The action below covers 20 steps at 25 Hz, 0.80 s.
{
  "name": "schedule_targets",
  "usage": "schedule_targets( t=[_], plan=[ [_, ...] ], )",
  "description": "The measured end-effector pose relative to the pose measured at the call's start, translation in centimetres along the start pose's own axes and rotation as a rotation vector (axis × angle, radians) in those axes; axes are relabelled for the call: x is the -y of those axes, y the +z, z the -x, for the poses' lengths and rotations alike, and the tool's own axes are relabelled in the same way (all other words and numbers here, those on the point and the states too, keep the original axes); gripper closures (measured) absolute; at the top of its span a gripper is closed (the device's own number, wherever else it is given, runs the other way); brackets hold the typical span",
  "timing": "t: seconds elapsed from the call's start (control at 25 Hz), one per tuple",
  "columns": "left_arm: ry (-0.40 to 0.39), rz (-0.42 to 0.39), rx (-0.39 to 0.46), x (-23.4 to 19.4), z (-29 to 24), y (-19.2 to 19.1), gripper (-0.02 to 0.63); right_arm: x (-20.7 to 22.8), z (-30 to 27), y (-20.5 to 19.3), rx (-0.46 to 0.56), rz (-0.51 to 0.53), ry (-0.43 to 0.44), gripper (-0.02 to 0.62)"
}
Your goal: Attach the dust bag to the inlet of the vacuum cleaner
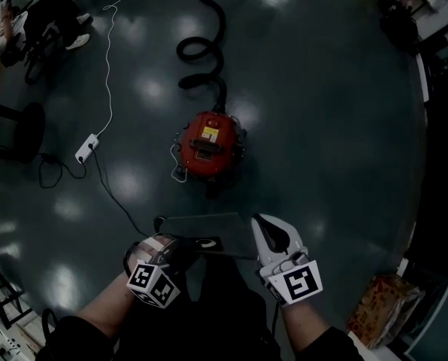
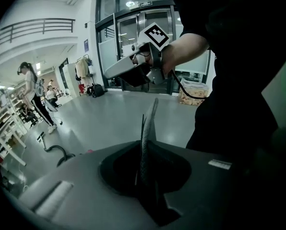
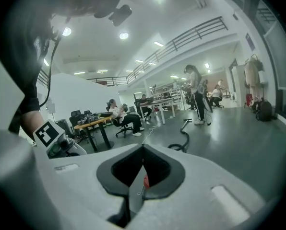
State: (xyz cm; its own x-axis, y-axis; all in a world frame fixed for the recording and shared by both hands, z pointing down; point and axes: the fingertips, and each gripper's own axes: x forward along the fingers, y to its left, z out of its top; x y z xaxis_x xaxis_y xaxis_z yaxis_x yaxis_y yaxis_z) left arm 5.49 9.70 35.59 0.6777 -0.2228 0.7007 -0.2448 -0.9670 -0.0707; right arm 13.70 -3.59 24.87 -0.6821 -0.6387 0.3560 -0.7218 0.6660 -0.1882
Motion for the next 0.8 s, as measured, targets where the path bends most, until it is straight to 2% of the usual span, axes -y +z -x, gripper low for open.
schedule_targets(
  t=[0.28,0.52,0.8],
  plan=[
    [-0.034,0.019,0.014,-0.9,-4.1,-3.7,0.58,3.0,-5.1,-4.6,-0.014,0.025,-0.01,0.592],
    [-0.079,0.029,0.029,-0.9,-7.9,-8.1,0.58,4.4,-10.3,-8.6,-0.033,0.096,-0.012,0.592],
    [-0.095,0.027,0.057,-1.7,-11.9,-12.4,0.58,6.3,-14.9,-14.4,-0.064,0.132,-0.014,0.592]
  ],
)
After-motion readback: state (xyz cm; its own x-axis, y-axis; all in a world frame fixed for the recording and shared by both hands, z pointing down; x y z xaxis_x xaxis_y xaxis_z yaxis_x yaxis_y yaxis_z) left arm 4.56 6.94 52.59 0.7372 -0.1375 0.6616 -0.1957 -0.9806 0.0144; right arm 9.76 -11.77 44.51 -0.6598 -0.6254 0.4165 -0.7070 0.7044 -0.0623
